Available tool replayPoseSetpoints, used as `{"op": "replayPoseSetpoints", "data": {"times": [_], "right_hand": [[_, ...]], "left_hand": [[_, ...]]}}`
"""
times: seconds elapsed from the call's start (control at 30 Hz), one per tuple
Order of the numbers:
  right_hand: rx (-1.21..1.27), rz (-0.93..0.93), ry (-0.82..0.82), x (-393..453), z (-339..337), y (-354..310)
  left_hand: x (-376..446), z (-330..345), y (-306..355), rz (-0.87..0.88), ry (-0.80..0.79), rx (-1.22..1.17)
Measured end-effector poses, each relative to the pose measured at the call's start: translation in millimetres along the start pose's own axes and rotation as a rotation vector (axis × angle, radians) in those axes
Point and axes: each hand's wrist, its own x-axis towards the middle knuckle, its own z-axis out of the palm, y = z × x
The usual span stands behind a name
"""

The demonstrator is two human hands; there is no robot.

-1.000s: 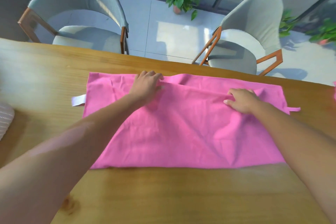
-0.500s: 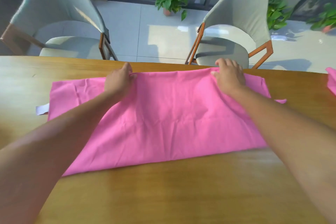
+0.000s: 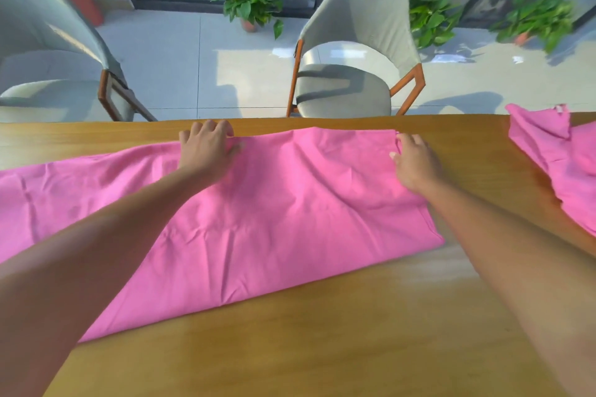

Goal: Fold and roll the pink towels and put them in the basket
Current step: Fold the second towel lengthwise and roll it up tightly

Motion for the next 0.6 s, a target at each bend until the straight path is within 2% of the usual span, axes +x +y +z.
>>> {"op": "replayPoseSetpoints", "data": {"times": [0.07,0.17,0.37,0.6], "right_hand": [[0.156,0.069,0.064,11.5,1.5,7.6],[0.355,0.137,0.068,26.6,2.2,9.9],[0.453,0.054,0.062,42.6,8.5,13.0],[0.436,0.056,-0.021,53.9,-3.2,33.1]], "left_hand": [[9.2,8.4,22.1,0.044,-0.035,-0.016],[21.7,20.3,53.4,0.113,-0.092,-0.045],[48.4,41.3,110.6,0.189,-0.178,-0.075],[73.0,41.8,167.4,0.282,-0.388,-0.108]]}}
